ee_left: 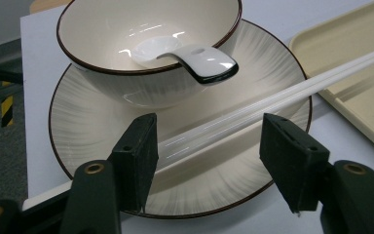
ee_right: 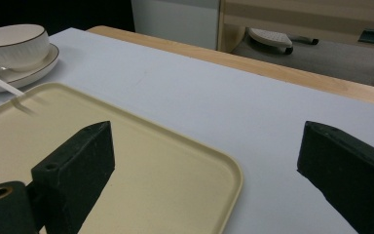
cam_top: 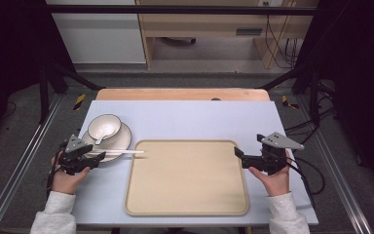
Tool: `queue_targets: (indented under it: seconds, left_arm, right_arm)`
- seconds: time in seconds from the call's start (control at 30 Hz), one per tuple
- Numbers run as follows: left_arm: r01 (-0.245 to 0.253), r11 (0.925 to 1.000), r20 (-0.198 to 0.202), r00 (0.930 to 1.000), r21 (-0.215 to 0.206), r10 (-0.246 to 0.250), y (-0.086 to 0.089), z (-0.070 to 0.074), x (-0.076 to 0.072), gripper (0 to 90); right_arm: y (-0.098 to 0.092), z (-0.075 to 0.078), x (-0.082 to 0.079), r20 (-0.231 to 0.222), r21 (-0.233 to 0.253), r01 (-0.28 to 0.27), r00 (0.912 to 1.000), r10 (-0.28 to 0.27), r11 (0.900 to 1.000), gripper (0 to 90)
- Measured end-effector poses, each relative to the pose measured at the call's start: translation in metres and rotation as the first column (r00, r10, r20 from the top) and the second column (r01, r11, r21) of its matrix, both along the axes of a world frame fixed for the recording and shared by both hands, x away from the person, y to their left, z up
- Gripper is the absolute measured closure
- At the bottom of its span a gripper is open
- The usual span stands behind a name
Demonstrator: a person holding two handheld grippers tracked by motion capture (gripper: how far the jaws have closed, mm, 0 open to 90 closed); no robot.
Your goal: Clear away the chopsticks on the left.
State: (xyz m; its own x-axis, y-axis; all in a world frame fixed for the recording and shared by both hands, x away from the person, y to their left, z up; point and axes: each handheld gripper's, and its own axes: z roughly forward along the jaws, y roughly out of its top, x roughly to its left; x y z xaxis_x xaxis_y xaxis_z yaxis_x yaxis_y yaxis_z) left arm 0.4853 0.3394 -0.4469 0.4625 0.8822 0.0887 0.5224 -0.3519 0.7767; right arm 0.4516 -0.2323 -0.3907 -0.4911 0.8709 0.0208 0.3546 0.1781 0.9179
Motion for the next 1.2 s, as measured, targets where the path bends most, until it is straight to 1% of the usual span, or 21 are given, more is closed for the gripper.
queue_targets:
  seconds: [0.03, 0.07, 0.17, 0.2, 0.27, 0.3, 0.33, 0.43, 0.47, 0.7, 0.73, 0.77, 0.8, 0.83, 0.87, 0.9, 0.93, 1.0, 1.03, 1.2]
  left_arm:
    - [0.0, 1.0, 0.0, 1.0, 0.0, 0.0, 0.0, 0.0, 0.0, 41.0]
    - [0.0, 0.9999, -0.006, 1.0, 0.015, 0.0, -0.001, -0.002, 0.001, 42.0]
    - [0.0, 0.9996, -0.008, 1.0, 0.027, 0.0, -0.003, -0.003, 0.002, 43.8]
    - [0.0, 0.9992, -0.006, 1.0, 0.04, 0.0, -0.004, -0.004, 0.002, 44.3]
    - [0.003, 0.9991, -0.011, 0.9999, 0.043, -0.003, -0.004, -0.004, 0.002, 46.9]
    - [0.004, 0.9992, -0.012, 0.9999, 0.04, -0.004, -0.004, -0.004, 0.002, 46.9]
    - [0.006, 0.9988, -0.014, 0.9999, 0.048, -0.005, -0.005, -0.005, 0.002, 47.7]
    - [0.013, 0.9987, -0.018, 0.9997, 0.049, -0.013, -0.006, -0.005, 0.002, 49.4]
    - [0.02, 0.9988, -0.024, 0.9995, 0.046, -0.019, -0.006, -0.005, 0.001, 52.1]
    - [0.028, 0.998, -0.025, 0.9993, 0.057, -0.026, -0.01, -0.005, 0.001, 58.3]
    - [0.033, 0.9978, -0.027, 0.9992, 0.058, -0.031, -0.01, -0.004, 0.0, 59.6]
    - [0.04, 0.9977, -0.029, 0.9988, 0.054, -0.038, -0.011, -0.005, 0.0, 63.6]
    - [0.04, 0.9977, -0.029, 0.9988, 0.054, -0.038, -0.011, -0.005, 0.0, 64.6]
    - [0.046, 0.997, -0.035, 0.9984, 0.062, -0.043, -0.012, -0.005, 0.0, 65.0]
    - [0.059, 0.9949, -0.05, 0.9972, 0.082, -0.055, -0.014, -0.007, 0.001, 65.4]
    - [0.059, 0.9949, -0.05, 0.9972, 0.082, -0.055, -0.014, -0.007, 0.001, 66.2]
    - [0.064, 0.9934, -0.052, 0.9969, 0.095, -0.059, -0.016, -0.007, 0.001, 68.4]
    - [0.067, 0.9933, -0.051, 0.9968, 0.094, -0.063, -0.018, -0.008, 0.001, 72.0]
    - [0.068, 0.9932, -0.052, 0.9967, 0.095, -0.063, -0.018, -0.008, 0.001, 72.8]
    - [0.071, 0.9935, -0.06, 0.996, 0.088, -0.066, -0.018, -0.007, 0.001, 74.5]
  right_arm:
    - [0.0, 0.0, 0.0, -0.001, 0.0, 0.0, 1.0, 0.0, 1.0, 6.9]
    - [0.0, 0.0, 0.0, -0.001, -0.001, -0.001, 1.0, 0.001, 1.0, 6.9]
    - [0.0, 0.0, 0.0, -0.002, -0.003, -0.003, 1.0, 0.003, 1.0, 6.9]
    - [0.001, -0.001, 0.0, -0.002, -0.001, -0.003, 1.0, 0.003, 1.0, 6.9]
    - [0.001, -0.001, 0.0, -0.003, -0.001, -0.003, 1.0, 0.003, 1.0, 6.9]
    - [0.001, -0.001, 0.0, -0.003, -0.001, -0.003, 1.0, 0.003, 1.0, 6.9]
    - [0.001, -0.001, 0.0, -0.003, -0.002, -0.003, 1.0, 0.003, 1.0, 6.9]
    - [0.001, -0.001, 0.0, -0.002, -0.002, -0.004, 1.0, 0.004, 1.0, 6.9]
    - [0.001, -0.001, 0.0, -0.002, -0.001, -0.004, 1.0, 0.004, 1.0, 6.9]
    - [0.001, -0.001, 0.0, -0.003, -0.005, -0.005, 1.0, 0.005, 1.0, 6.9]
    - [0.001, -0.001, 0.0, -0.003, -0.003, -0.005, 1.0, 0.005, 1.0, 6.9]
    - [0.0, 0.0, 0.0, -0.002, -0.004, -0.003, 1.0, 0.003, 1.0, 6.9]
    - [0.0, 0.0, 0.0, -0.002, -0.004, -0.003, 1.0, 0.003, 1.0, 6.9]
    - [0.0, 0.0, 0.0, -0.001, -0.004, -0.002, 1.0, 0.002, 1.0, 7.0]
    - [-0.001, 0.0, 0.0, -0.001, -0.004, -0.002, 1.0, 0.002, 1.0, 7.0]
    - [-0.001, 0.0, 0.0, -0.001, -0.004, -0.002, 1.0, 0.002, 1.0, 7.0]
    - [-0.001, 0.0, 0.0, 0.001, -0.004, -0.003, 1.0, 0.003, 1.0, 7.0]
    - [-0.001, 0.0, 0.0, 0.002, -0.005, -0.004, 1.0, 0.004, 1.0, 7.1]
    - [-0.001, 0.001, 0.0, 0.002, 0.003, -0.003, 1.0, 0.003, 1.0, 7.1]
    - [-0.002, 0.001, 0.0, 0.002, -0.001, -0.001, 1.0, 0.001, 1.0, 7.3]
